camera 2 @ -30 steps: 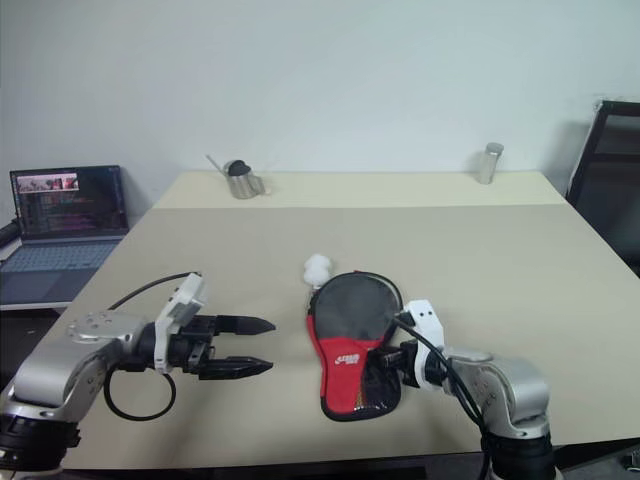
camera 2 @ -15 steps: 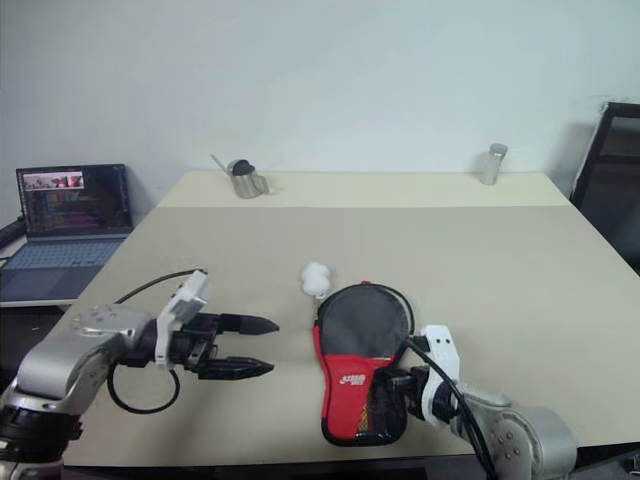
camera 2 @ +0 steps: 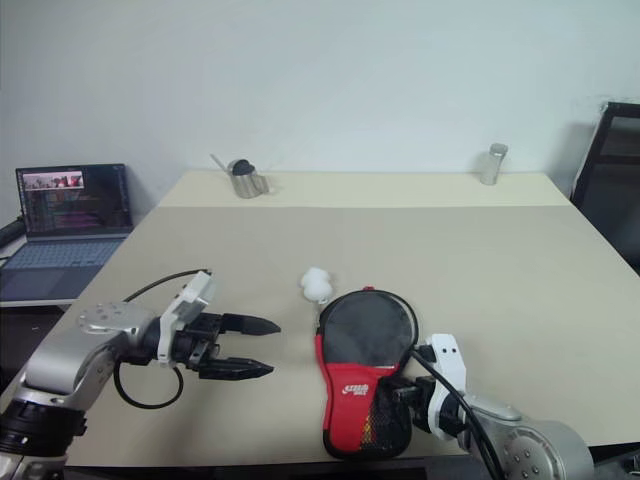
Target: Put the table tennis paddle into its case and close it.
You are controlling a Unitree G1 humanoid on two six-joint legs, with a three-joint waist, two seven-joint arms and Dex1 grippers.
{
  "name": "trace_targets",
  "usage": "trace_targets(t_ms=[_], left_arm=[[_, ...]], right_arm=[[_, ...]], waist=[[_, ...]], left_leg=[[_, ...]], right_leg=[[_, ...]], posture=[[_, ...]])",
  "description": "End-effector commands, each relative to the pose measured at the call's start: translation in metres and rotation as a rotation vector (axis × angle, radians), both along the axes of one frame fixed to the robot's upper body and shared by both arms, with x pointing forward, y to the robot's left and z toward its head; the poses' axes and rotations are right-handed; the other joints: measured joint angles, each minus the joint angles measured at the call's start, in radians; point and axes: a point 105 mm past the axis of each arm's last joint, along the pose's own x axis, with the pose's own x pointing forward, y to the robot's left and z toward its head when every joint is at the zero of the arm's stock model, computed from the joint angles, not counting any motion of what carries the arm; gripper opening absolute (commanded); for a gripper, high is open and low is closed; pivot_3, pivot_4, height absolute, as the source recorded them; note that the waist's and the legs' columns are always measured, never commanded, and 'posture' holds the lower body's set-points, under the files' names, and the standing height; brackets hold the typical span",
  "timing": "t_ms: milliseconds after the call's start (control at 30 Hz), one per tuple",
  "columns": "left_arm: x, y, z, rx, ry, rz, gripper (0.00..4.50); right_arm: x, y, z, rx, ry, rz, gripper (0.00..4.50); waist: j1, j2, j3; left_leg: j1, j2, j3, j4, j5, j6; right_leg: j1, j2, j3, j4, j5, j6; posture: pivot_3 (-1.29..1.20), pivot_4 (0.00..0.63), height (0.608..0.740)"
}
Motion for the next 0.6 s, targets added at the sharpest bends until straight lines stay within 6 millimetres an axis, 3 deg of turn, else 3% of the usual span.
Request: trace_targets(t_ms=[33,267,367,600], left_arm=[[-0.001,0.002,0.004,0.014,-0.029,-0.007,4.13],[0.0,0.003,0.003,0.018,-0.034,-0.002,4.13],[0.0,0.004,0.002,0.02,-0.037,0.001,4.13],[0.001,0.005,0.0,0.011,-0.041,0.02,4.13]], right_arm=[[-0.005,0.001,0.003,-0.002,-0.007,0.02,0.04],[0.001,-0.003,-0.003,-0.032,0.018,-0.02,0.04],[0.002,-0.005,-0.003,-0.035,0.021,-0.05,0.73],[-0.002,-0.005,0.014,-0.093,-0.09,0.049,3.07]], waist=[[0.0,0.0,0.0],[0.0,0.0,0.0],[0.0,0.0,0.0],[0.002,0.0,0.0]], left_leg=[[0.0,0.0,0.0,0.0,0.0,0.0],[0.0,0.0,0.0,0.0,0.0,0.0],[0.0,0.0,0.0,0.0,0.0,0.0],[0.0,0.0,0.0,0.0,0.0,0.0]], right_leg=[[0.0,0.0,0.0,0.0,0.0,0.0],[0.0,0.0,0.0,0.0,0.0,0.0],[0.0,0.0,0.0,0.0,0.0,0.0],[0.001,0.0,0.0,-0.001,-0.001,0.002]], posture=[[0.0,0.15,0.74],[0.0,0.15,0.74],[0.0,0.15,0.74],[0.0,0.15,0.74]])
